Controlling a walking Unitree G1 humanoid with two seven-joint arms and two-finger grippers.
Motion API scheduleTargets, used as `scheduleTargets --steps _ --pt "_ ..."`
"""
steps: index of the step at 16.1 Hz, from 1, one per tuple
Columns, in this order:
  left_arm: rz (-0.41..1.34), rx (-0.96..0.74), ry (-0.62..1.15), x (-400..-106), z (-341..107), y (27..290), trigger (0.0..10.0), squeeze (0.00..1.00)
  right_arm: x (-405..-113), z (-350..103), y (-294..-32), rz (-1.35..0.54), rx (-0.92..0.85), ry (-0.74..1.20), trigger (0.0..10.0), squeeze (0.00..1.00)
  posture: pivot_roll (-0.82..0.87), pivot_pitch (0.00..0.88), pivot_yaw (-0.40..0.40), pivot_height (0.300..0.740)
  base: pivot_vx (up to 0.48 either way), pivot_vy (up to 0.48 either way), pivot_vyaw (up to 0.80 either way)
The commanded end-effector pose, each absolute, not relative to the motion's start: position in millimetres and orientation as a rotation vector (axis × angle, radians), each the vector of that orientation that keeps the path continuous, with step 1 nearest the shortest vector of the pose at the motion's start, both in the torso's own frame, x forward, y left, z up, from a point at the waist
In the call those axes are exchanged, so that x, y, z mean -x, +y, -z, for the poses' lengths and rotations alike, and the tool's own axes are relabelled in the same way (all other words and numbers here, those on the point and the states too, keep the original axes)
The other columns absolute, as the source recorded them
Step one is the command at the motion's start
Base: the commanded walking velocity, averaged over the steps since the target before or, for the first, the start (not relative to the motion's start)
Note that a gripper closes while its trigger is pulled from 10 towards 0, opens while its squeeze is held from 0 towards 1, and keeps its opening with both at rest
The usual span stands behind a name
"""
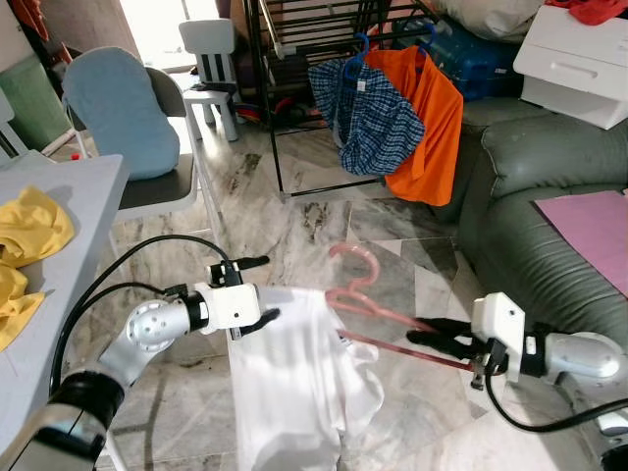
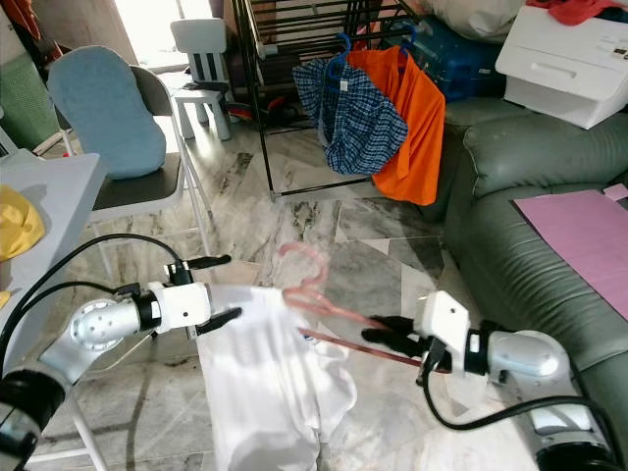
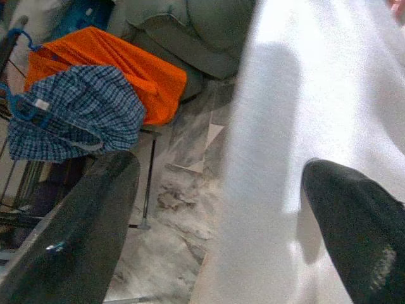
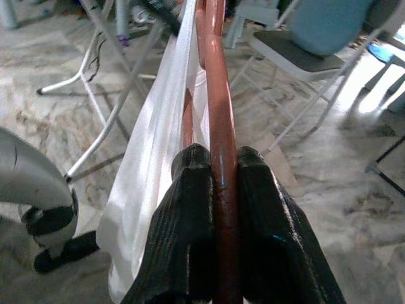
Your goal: Hang hanger
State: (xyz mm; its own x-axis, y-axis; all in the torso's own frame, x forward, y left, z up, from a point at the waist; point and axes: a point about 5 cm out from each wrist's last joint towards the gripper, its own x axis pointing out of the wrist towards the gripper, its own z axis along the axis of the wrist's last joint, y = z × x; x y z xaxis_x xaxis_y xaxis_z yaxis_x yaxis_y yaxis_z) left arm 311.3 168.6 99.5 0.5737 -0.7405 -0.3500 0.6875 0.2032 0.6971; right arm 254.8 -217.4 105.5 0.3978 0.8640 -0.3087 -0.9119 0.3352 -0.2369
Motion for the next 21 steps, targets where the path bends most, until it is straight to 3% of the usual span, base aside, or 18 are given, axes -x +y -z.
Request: scheduleTargets --steps 1,10,21 --pt "0.995 -0.93 -0.062 -320.4 -109.0 169.9 0.0 0.0 -259.3 -118.3 -208.4 -1.204 0.477 0.051 10.0 0.0 -0.19 0.0 0.088 0.74 0.0 0.0 0.0" --pt "1.125 -0.939 0.115 -329.3 -103.7 173.1 0.0 0.0 -273.5 -125.6 -209.4 -1.2 0.642 -0.004 10.0 0.0 -0.19 0.0 0.1 0.74 0.0 0.0 0.0" --pt "1.191 -0.905 0.188 -328.8 -96.9 169.5 0.0 0.0 -278.5 -120.2 -201.9 -1.18 0.656 -0.048 10.0 0.0 -0.19 0.0 0.108 0.74 0.0 0.0 0.0"
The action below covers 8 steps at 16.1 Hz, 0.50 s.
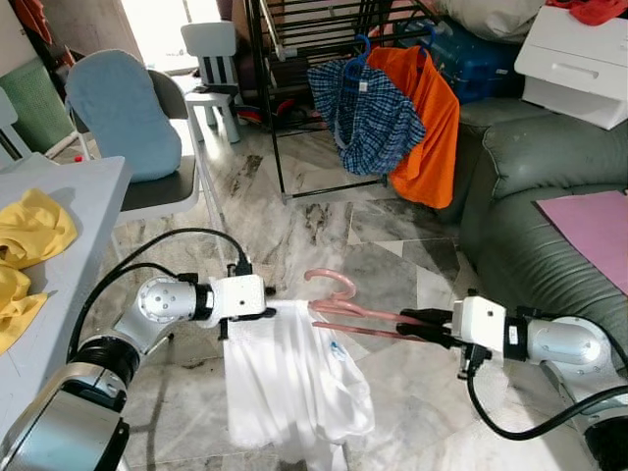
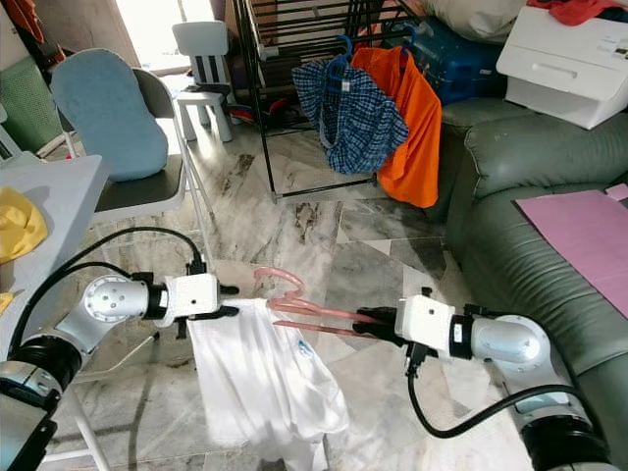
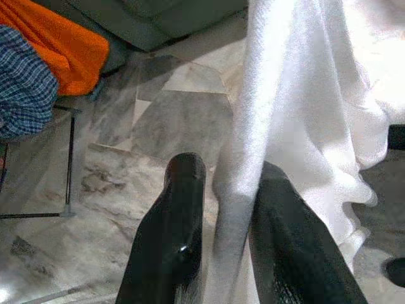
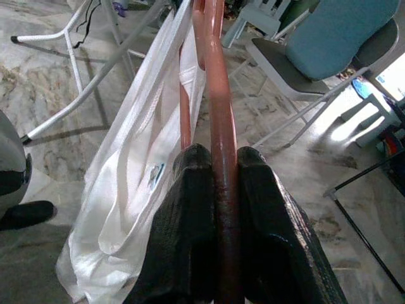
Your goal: Hang hanger
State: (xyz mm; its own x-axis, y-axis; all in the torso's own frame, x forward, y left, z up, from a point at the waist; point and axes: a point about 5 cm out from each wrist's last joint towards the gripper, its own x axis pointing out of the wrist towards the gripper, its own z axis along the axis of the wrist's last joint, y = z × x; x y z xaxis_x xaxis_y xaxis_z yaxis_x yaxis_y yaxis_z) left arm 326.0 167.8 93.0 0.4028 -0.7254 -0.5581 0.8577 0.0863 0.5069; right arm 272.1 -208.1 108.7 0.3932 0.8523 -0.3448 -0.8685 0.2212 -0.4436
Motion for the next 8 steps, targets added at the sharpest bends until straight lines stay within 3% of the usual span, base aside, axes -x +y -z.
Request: scheduleTargets --steps 1,8 --pt "1.195 -0.906 0.192 -328.4 -96.3 169.5 0.0 0.0 -278.8 -120.1 -201.4 -1.179 0.656 -0.05 10.0 0.0 -0.19 0.0 0.109 0.74 0.0 0.0 0.0" --pt "1.207 -0.893 0.202 -328.1 -95.0 168.1 0.0 0.0 -283.8 -116.3 -197.1 -1.134 0.672 -0.062 10.0 0.0 -0.19 0.0 0.107 0.74 0.0 0.0 0.0"
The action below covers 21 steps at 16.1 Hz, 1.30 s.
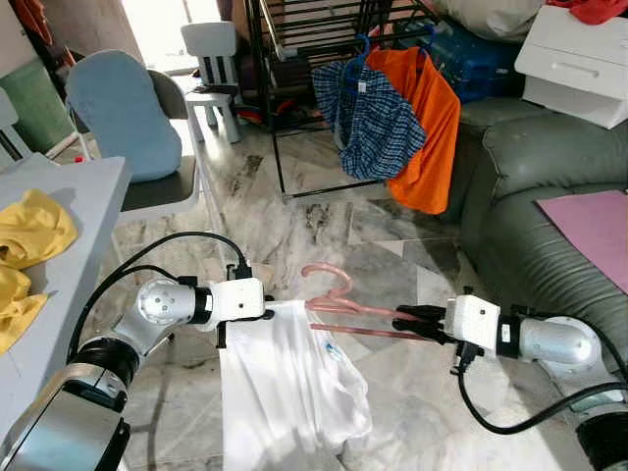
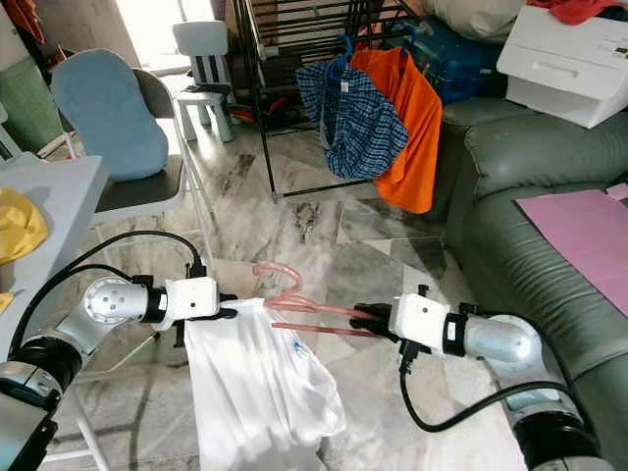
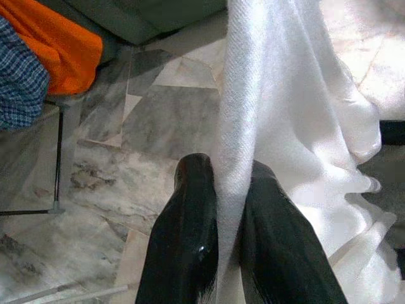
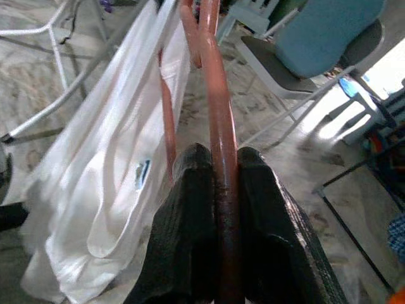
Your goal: Hang hanger
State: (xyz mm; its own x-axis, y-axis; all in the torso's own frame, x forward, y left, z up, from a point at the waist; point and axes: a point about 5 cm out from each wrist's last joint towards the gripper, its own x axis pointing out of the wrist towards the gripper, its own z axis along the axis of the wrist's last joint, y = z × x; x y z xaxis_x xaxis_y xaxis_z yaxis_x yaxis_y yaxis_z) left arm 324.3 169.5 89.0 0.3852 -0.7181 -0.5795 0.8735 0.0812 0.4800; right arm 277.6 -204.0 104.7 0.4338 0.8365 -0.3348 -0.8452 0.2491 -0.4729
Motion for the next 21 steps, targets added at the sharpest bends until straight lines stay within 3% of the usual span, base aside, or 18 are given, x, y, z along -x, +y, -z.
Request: scheduleTargets --steps 1,2,3,7,9,13,21 --pt "1.189 -0.896 0.193 -329.0 -95.9 168.9 0.0 0.0 -287.0 -115.1 -196.9 -1.127 0.648 -0.035 10.0 0.0 -0.19 0.0 0.106 0.74 0.0 0.0 0.0" --pt "1.175 -0.896 0.19 -329.6 -96.2 170.0 0.0 0.0 -289.9 -115.5 -197.8 -1.12 0.629 -0.018 10.0 0.74 -0.19 0.0 0.104 0.74 0.0 0.0 0.0" --pt "1.163 -0.891 0.189 -329.9 -96.1 171.0 0.0 0.0 -292.3 -115.4 -199.5 -1.109 0.624 -0.001 10.0 1.0 -0.19 0.0 0.101 0.74 0.0 0.0 0.0" --pt "1.134 -0.865 0.209 -327.5 -92.3 178.5 0.0 0.0 -300.9 -115.4 -206.9 -1.07 0.663 0.052 10.0 1.0 -0.18 0.0 0.091 0.74 0.0 0.0 0.0" --pt "1.115 -0.849 0.234 -325.3 -89.0 185.0 0.0 0.0 -314.6 -114.7 -215.6 -0.935 0.61 0.168 10.0 1.0 -0.18 0.0 0.087 0.74 0.0 0.0 0.0" --pt "0.93 -0.722 0.25 -326.9 -86.0 203.9 0.0 0.0 -321.6 -135.7 -222.8 -0.889 0.639 0.077 10.0 1.0 -0.2 0.0 0.084 0.74 0.0 0.0 0.0" --pt "0.862 -0.612 0.331 -312.2 -62.2 213.0 0.0 0.0 -349.1 -174.7 -247.5 -0.373 0.622 -0.134 10.0 1.0 -0.21 0.0 0.09 0.74 0.0 0.0 0.0"
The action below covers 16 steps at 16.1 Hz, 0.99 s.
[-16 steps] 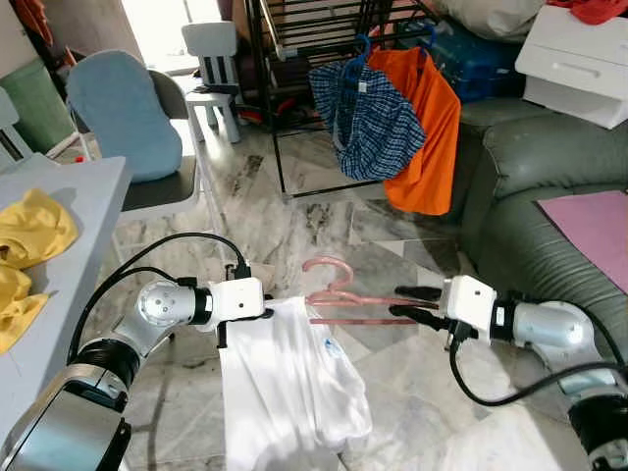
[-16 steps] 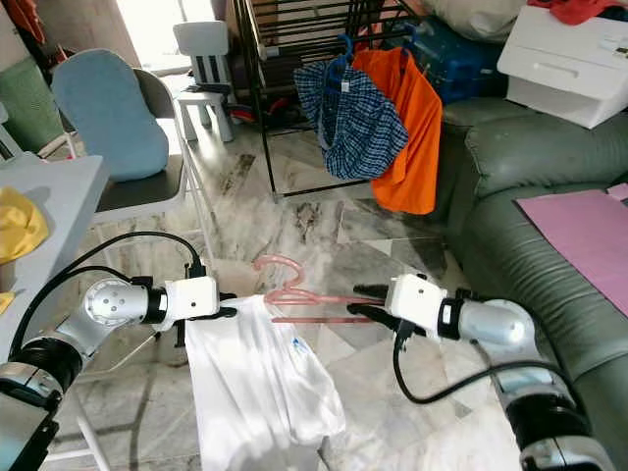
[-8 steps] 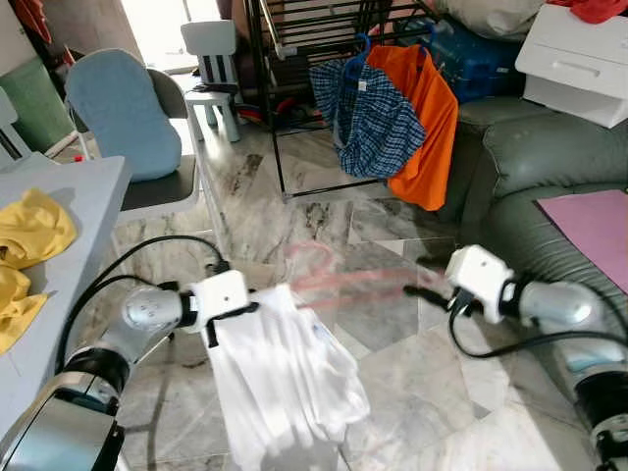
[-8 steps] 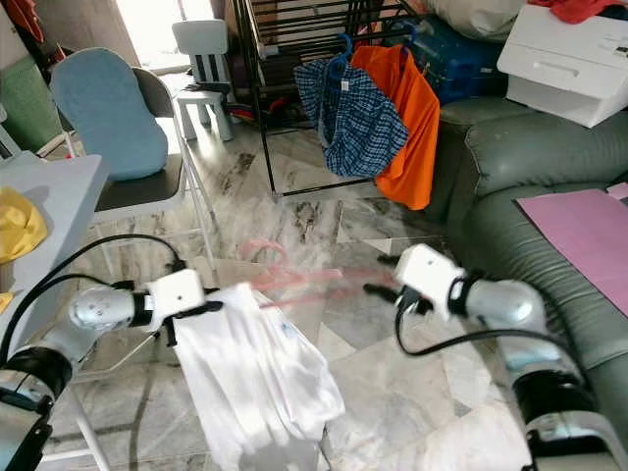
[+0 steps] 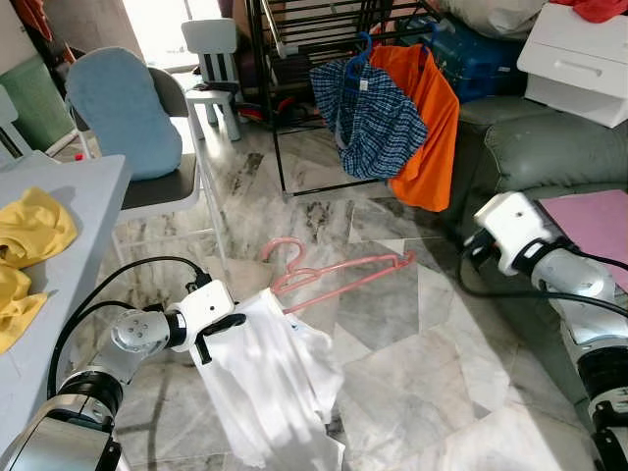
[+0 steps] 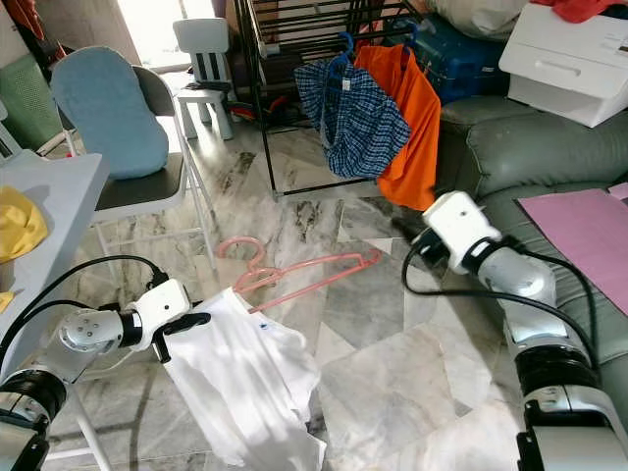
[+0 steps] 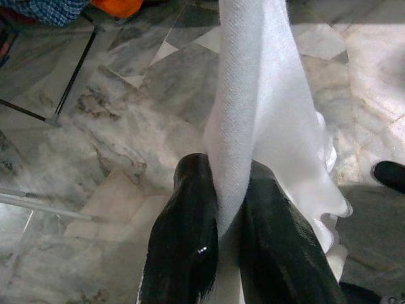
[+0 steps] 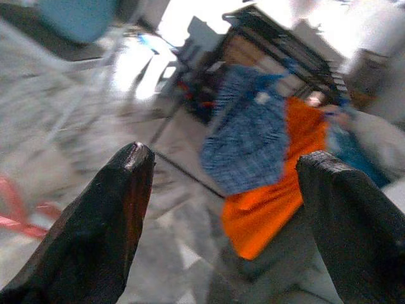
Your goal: Hang hanger
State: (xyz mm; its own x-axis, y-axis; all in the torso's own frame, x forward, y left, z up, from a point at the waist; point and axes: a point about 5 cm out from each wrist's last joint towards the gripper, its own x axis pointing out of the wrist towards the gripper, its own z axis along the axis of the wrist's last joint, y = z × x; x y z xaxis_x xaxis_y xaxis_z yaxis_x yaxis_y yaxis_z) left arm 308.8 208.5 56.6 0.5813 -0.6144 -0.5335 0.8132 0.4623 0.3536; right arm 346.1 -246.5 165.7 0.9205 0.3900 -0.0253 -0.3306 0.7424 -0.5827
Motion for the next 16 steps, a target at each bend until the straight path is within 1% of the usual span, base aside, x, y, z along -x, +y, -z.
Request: scheduleTargets --steps 1,2,3,4,5,6,7,8,9,10,12,13,14,15,16 --pt "0.852 -0.617 0.335 -312.3 -61.7 213.8 0.0 0.0 -350.5 -176.7 -251.0 -0.312 0.601 -0.149 10.0 1.0 -0.21 0.0 0.088 0.74 0.0 0.0 0.0" --pt "0.804 -0.605 0.301 -316.4 -65.8 213.4 0.0 0.0 -351.1 -175.8 -257.6 -0.193 0.522 -0.163 10.0 1.0 -0.21 0.0 0.089 0.74 0.0 0.0 0.0" --pt "0.757 -0.568 0.267 -321.5 -71.1 212.5 0.0 0.0 -351.0 -172.0 -261.1 -0.125 0.468 -0.153 10.0 1.0 -0.21 0.0 0.088 0.74 0.0 0.0 0.0" --pt "0.728 -0.522 0.234 -326.4 -77.1 210.4 0.0 0.0 -350.4 -164.1 -262.4 -0.082 0.383 -0.128 10.0 0.78 -0.21 0.0 0.09 0.74 0.0 0.0 0.0" --pt "0.718 -0.474 0.197 -330.8 -83.6 206.4 0.0 0.0 -349.0 -154.3 -263.6 -0.027 0.316 -0.1 10.0 0.0 -0.21 0.0 0.09 0.74 0.0 0.0 0.0" --pt "0.733 -0.421 0.145 -335.8 -92.6 198.5 0.0 0.0 -347.6 -138.8 -264.2 0.045 0.242 -0.035 10.0 0.0 -0.2 0.0 0.09 0.74 0.0 0.0 0.0" --pt "0.757 -0.398 0.099 -339.2 -100.1 189.9 0.0 0.0 -345.8 -127.0 -258.9 0.071 0.161 -0.004 10.0 0.0 -0.2 0.0 0.09 0.74 0.0 0.0 0.0" --pt "0.77 -0.393 0.072 -340.3 -103.8 185.3 0.0 0.0 -345.6 -121.5 -253.0 0.066 0.132 0.012 10.0 0.0 -0.2 0.0 0.09 0.74 0.0 0.0 0.0" --pt "0.787 -0.384 0.045 -341.4 -108.0 180.2 0.0 0.0 -345.0 -115.1 -246.4 0.059 0.082 0.029 10.0 0.42 -0.2 0.0 0.09 0.74 0.0 0.0 0.0" --pt "0.815 -0.386 0.027 -341.2 -110.4 175.5 0.0 0.0 -344.0 -108.6 -236.6 -0.004 0.06 0.045 10.0 1.0 -0.2 0.0 0.09 0.74 0.0 0.0 0.0" --pt "0.97 -0.363 -0.034 -334.0 -120.9 158.9 0.0 0.0 -344.2 -94.6 -209.9 -0.103 0.033 0.109 10.0 1.0 -0.19 0.0 0.088 0.74 0.0 0.0 0.0" --pt "0.997 -0.379 -0.045 -332.0 -123.7 156.3 0.0 0.0 -344.7 -92.5 -201.3 -0.142 -0.005 0.128 10.0 1.0 -0.19 0.0 0.088 0.74 0.0 0.0 0.0" --pt "1.018 -0.407 -0.061 -331.1 -127.6 153.9 0.0 0.0 -344.0 -89.3 -187.1 -0.234 -0.044 0.156 10.0 0.25 -0.18 0.0 0.088 0.74 0.0 0.0 0.0" --pt "1.036 -0.426 -0.075 -330.8 -131.6 151.6 0.0 0.0 -341.7 -86.2 -174.3 -0.328 -0.046 0.178 10.0 0.0 -0.18 0.0 0.088 0.74 0.0 0.0 0.0" --pt "1.073 -0.439 -0.097 -329.9 -139.3 146.7 0.0 0.0 -337.9 -80.5 -159.4 -0.421 -0.043 0.205 10.0 0.0 -0.18 0.0 0.089 0.74 0.0 0.0 0.0"
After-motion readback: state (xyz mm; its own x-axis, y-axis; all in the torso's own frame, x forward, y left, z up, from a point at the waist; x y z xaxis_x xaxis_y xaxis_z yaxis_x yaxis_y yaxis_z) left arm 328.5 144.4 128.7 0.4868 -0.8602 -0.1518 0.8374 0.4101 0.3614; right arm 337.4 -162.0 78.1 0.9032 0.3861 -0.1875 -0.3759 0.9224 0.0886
